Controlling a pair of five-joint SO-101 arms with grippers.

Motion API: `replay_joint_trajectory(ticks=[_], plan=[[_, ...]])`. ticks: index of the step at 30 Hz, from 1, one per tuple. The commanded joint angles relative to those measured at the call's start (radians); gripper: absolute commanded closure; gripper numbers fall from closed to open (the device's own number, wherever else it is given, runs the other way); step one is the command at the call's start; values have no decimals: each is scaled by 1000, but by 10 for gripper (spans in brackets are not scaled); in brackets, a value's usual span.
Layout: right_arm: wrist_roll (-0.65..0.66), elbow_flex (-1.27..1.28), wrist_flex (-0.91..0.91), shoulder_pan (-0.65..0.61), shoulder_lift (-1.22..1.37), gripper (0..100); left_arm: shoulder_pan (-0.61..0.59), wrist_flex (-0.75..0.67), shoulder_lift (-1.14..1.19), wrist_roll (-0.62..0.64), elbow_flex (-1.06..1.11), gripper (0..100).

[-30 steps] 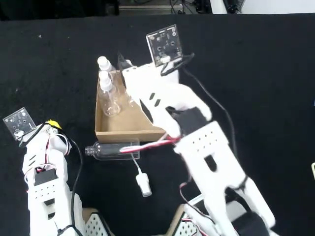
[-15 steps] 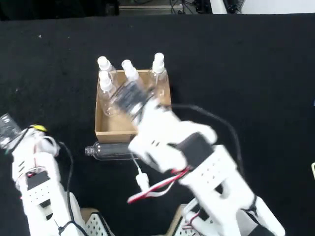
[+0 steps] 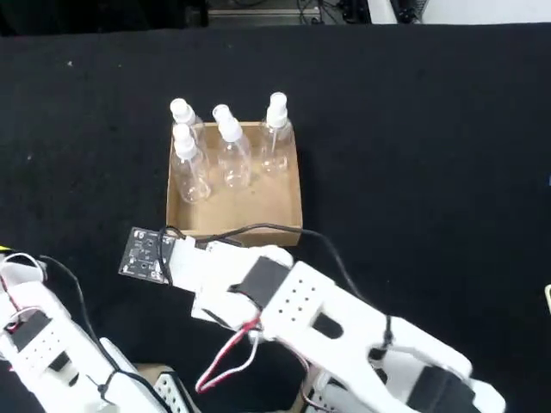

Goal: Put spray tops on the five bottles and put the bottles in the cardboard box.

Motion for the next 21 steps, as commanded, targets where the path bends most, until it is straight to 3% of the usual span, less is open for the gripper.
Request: replay_joint_trajectory(ticks=[1, 10, 17, 21], plan=[[28, -5, -55, -9, 41, 724, -12, -75, 141, 15, -102, 956], [97, 8, -69, -3, 88, 724, -73, -126, 411, 20, -216, 959], [124, 99, -218, 14, 130, 726, -74, -126, 431, 20, -222, 960], [118, 122, -201, 6, 113, 726, -74, -126, 431, 20, -222, 960]])
